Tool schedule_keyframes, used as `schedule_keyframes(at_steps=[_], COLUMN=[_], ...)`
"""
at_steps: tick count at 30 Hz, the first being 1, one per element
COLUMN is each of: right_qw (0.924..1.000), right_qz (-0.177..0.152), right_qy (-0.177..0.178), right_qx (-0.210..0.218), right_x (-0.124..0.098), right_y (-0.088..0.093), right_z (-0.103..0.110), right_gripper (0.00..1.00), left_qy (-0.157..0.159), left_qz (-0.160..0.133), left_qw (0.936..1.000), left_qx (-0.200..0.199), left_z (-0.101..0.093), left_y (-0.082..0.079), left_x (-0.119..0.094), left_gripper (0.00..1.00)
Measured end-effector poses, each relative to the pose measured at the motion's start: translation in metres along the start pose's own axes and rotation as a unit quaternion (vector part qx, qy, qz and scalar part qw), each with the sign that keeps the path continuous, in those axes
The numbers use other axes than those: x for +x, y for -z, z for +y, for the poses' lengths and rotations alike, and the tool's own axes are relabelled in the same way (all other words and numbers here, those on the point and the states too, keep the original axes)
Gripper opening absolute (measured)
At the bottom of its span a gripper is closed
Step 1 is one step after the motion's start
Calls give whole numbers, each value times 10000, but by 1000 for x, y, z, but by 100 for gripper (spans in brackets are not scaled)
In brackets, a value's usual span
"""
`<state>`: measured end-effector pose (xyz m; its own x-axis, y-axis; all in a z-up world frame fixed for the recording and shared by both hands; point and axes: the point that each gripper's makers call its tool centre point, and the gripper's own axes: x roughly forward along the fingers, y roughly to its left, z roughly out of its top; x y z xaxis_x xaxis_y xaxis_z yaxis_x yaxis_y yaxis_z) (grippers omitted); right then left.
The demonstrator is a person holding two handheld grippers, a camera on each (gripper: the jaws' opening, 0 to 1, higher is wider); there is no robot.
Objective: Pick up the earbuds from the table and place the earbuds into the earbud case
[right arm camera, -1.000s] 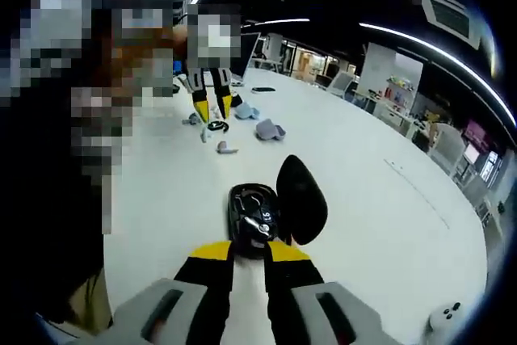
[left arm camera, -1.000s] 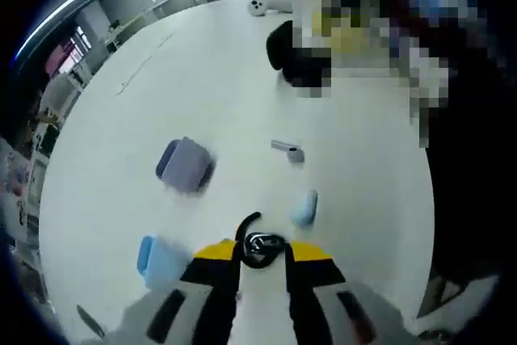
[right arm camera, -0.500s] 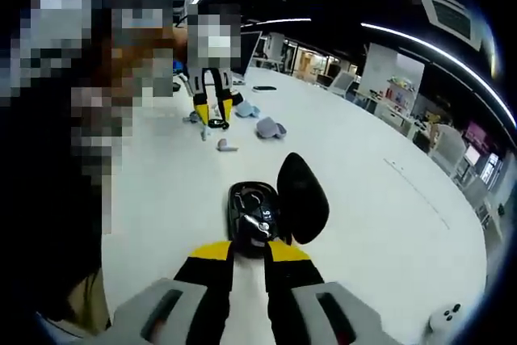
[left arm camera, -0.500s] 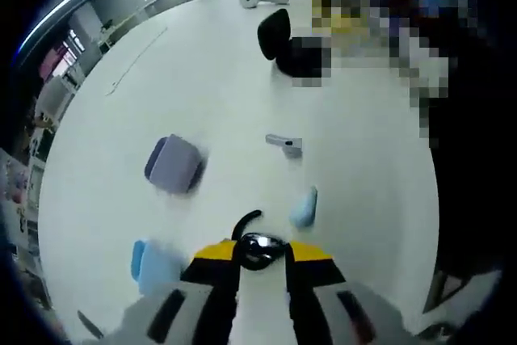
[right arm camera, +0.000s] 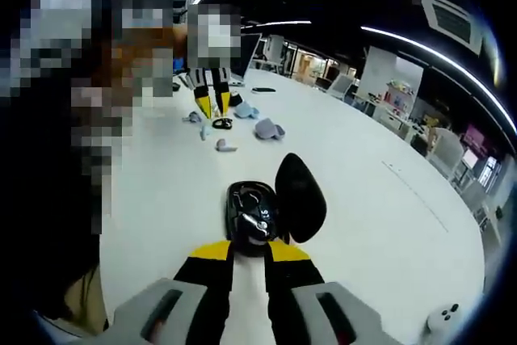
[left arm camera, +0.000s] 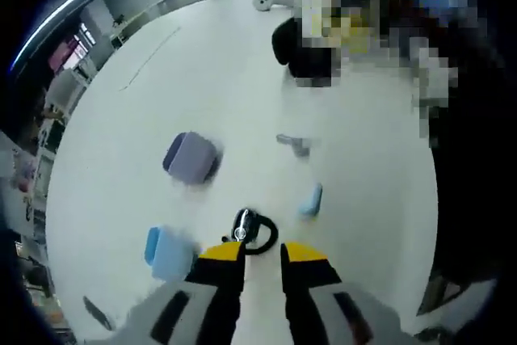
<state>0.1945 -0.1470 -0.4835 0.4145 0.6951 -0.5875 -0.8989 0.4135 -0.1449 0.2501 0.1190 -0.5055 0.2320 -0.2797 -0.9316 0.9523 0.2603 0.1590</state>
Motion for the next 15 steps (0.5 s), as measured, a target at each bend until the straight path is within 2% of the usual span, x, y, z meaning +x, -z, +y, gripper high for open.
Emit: schedule_keyframes(at_steps=[1,3,4,7,11,13,15], right_qw=[10000,10000,10000,10000,10000,10000,10000], right_qz=[-8,-24,-30,-18,-8,-20,-29], right_qy=[13,19,19,8,-16,-44,-65], right_qx=[4,9,10,8,-13,-24,-18], right_x=[-1,0,0,1,2,2,2], right_y=[0,0,0,0,-1,-2,-2], right_z=[-1,-1,-1,-2,-1,0,0], right_gripper=[14,14,14,14,14,14,14], left_qy=[-27,34,185,435,308,259,398], left_qz=[90,85,15,-88,-89,104,89], left_qw=[10000,9998,9994,9983,9989,9991,9990], left_qx=[-9,157,305,382,351,333,170], left_z=[1,-5,-13,-27,-18,-13,-15], left_y=[4,0,-5,-14,-19,-15,-16], left_x=[0,5,9,14,18,17,17], left_gripper=[19,16,16,16,16,16,11])
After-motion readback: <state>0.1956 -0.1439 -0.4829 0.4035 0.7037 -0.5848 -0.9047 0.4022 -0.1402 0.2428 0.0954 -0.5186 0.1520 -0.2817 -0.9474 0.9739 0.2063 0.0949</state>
